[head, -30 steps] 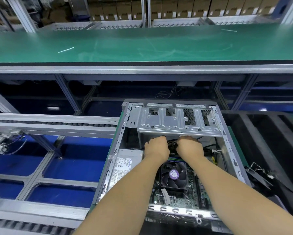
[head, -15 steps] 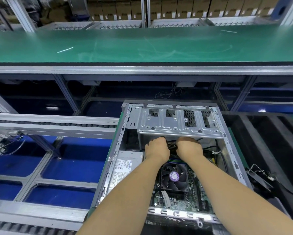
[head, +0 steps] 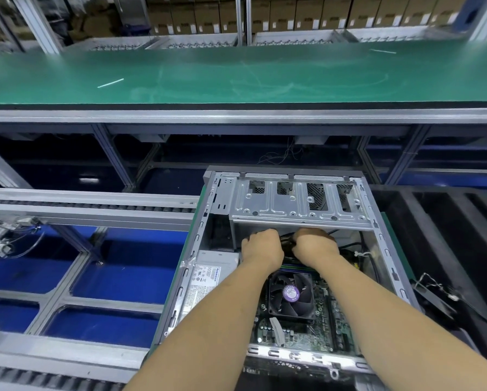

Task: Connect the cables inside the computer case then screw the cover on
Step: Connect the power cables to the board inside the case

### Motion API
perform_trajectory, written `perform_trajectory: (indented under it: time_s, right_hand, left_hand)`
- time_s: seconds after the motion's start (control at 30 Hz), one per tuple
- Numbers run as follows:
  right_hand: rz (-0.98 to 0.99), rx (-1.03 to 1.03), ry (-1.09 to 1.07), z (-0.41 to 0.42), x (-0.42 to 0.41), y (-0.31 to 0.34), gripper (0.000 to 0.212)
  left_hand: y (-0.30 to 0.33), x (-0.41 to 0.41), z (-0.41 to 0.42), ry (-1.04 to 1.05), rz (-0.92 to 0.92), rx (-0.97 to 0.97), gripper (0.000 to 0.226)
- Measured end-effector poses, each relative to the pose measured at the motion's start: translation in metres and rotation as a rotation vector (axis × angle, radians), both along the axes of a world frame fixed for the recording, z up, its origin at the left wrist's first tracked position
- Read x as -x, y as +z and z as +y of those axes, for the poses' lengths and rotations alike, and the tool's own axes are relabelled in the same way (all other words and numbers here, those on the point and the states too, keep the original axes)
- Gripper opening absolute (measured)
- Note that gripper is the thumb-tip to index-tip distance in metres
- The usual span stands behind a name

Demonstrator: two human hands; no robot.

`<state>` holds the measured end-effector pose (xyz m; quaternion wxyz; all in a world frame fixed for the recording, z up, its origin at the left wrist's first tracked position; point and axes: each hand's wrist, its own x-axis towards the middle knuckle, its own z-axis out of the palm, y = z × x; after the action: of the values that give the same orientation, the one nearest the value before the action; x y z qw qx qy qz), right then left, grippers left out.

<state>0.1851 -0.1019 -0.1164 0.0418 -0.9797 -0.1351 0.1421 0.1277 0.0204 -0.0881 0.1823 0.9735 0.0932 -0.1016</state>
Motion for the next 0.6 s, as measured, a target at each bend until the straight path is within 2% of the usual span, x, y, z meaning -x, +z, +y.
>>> perform_trajectory:
  time_s: [0.13,0.33,0.5,0.6]
  right_hand:
    - [0.063,-0.010,0.075,-0.003,0.000,-0.002,0.021]
    - [-0.025,-0.154,0.096,-0.012,0.006,-0.002,0.019]
    - [-0.055,-0.170,0.103,-0.011,0.016,0.001,0.040]
    - [-0.085,-0.159,0.104,-0.012,0.019,0.005,0.041]
  left_hand:
    - [-0.001,-0.002,0.000,0.000,0.025,-0.012,0.012]
    - [-0.005,-0.002,-0.002,0.058,-0.034,0.023,0.013]
    - [0.001,-0.002,-0.004,0.110,-0.009,0.184,0.013]
    - [0.004,-0.003,-0.002,0.140,0.025,0.256,0.010]
